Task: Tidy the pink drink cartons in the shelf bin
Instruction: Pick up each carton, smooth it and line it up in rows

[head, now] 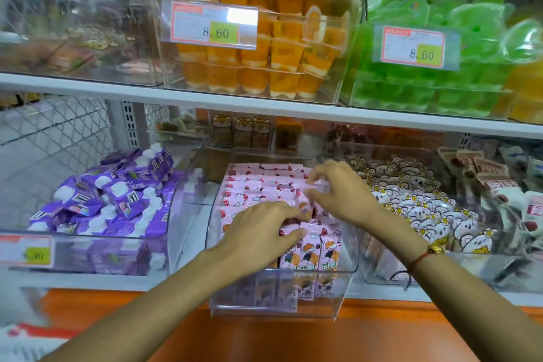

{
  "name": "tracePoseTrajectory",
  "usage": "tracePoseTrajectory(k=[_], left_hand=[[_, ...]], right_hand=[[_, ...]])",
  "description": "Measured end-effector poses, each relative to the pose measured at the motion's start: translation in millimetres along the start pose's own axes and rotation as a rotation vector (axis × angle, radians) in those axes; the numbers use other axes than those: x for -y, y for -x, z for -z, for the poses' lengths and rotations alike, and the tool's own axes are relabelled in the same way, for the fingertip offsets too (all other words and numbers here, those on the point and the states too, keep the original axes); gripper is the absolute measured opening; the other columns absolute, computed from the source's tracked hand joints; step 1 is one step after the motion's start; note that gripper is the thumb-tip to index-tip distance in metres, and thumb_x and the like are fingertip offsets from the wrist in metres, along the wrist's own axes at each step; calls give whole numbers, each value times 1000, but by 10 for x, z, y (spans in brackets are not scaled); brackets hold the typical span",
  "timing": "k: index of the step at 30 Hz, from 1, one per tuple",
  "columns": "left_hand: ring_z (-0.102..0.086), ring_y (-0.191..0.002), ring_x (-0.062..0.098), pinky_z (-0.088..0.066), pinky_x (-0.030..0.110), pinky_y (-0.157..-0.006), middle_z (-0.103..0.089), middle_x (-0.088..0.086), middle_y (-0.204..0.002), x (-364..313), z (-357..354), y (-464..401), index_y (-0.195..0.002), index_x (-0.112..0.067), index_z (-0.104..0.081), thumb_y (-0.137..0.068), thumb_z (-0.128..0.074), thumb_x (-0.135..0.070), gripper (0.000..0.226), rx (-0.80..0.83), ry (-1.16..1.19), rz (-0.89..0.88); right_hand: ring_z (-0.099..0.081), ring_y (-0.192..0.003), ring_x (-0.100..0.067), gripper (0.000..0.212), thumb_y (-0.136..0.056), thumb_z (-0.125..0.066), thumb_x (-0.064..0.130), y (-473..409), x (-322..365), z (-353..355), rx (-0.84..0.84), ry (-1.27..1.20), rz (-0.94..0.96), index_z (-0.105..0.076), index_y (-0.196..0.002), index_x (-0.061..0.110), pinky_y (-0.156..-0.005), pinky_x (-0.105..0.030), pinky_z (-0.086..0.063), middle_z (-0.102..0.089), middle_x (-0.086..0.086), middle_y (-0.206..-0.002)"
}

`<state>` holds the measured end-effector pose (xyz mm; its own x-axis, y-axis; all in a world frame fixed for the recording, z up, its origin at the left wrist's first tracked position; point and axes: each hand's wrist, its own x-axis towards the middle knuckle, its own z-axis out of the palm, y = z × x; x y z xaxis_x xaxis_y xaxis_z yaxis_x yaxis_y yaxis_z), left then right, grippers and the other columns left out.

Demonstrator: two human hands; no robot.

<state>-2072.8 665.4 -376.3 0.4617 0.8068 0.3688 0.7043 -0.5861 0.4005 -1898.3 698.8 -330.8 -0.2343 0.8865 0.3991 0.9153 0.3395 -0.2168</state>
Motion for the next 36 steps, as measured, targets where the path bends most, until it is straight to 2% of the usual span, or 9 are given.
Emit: tracePoseTrajectory(k=[4, 8, 12, 17, 22, 26, 30, 33, 36], left_hand=[[-57, -106, 6, -47, 26, -80, -63, -18, -117, 14, -6, -8, -121, -36, -61, -92, -56, -43, 30, 4, 33, 13], [-58, -89, -8, -50, 25, -82, -65, -20, -104, 27, 95, -22, -117, -37, -62, -91, -60, -38, 26, -25, 227, 79], [-54, -105, -9, -46, 18, -92, -60, -26, -112, 19, 244, 8, -117, -36, -59, -93, -56, -37, 24, -340, 409, 118], [-47, -111, -13, -37, 4, -85, -54, -28, -120, -100, 260, 119, -121, -38, -52, -78, -62, -58, 49, -348, 383, 85], [-57, -102, -4, -46, 16, -82, -62, -21, -114, -76, 233, 127, -113, -31, -60, -80, -71, -40, 36, -393, 342, 86], [-59, -97, -10, -48, 9, -77, -67, -23, -106, -79, 201, 118, -112, -35, -62, -80, -71, -42, 35, -373, 376, 117], [-59, -104, -9, -50, 21, -91, -66, -24, -110, -123, 195, 112, -116, -33, -61, -84, -59, -48, 36, -343, 493, 109], [-56, -108, -6, -47, 25, -93, -62, -22, -118, -159, 184, 127, -124, -34, -58, -90, -51, -47, 37, -325, 425, 63], [-48, -117, -5, -42, 19, -96, -53, -22, -125, -181, 173, 140, -130, -33, -51, -91, -59, -39, 40, -414, 346, 29]], right_hand=[[-65, -81, -19, 5, -94, -56, 15, 139, 65, 43, -306, -544, -111, -57, -91, 11, -74, -37, -53, -66, -4, -84], [-57, -65, -11, 3, -95, -55, 10, 328, 207, 94, -614, -710, -82, -53, -92, 10, -58, -24, -48, -60, 7, -78], [-52, -63, 11, 7, -96, -53, 7, 452, 346, 201, -794, -834, -37, -51, -93, 12, -57, -5, -40, -56, 16, -79], [-62, -75, -9, 5, -95, -56, 15, 463, 461, 127, -555, -1167, -277, -55, -96, 11, -74, -26, -53, -61, -3, -84], [-64, -68, -2, 13, -95, -55, 11, 439, 456, 97, -408, -1425, -418, -56, -105, 2, -69, -15, -53, -61, -2, -83], [-66, -75, -5, 16, -96, -54, 16, 414, 430, 118, -387, -1476, -456, -58, -108, 6, -69, -17, -54, -65, -3, -89], [-64, -106, -10, 29, -99, -44, 32, 430, 436, 134, -158, -1498, -418, -61, -115, 15, -91, -27, -51, -69, 2, -111], [-66, -92, -2, 19, -98, -48, 27, 477, 506, 128, -86, -1436, -346, -63, -98, 17, -86, -21, -51, -71, 6, -94], [-68, -90, -5, 20, -90, -62, 19, 496, 539, 132, -215, -1328, -333, -63, -106, 7, -84, -19, -55, -73, 1, -97]])
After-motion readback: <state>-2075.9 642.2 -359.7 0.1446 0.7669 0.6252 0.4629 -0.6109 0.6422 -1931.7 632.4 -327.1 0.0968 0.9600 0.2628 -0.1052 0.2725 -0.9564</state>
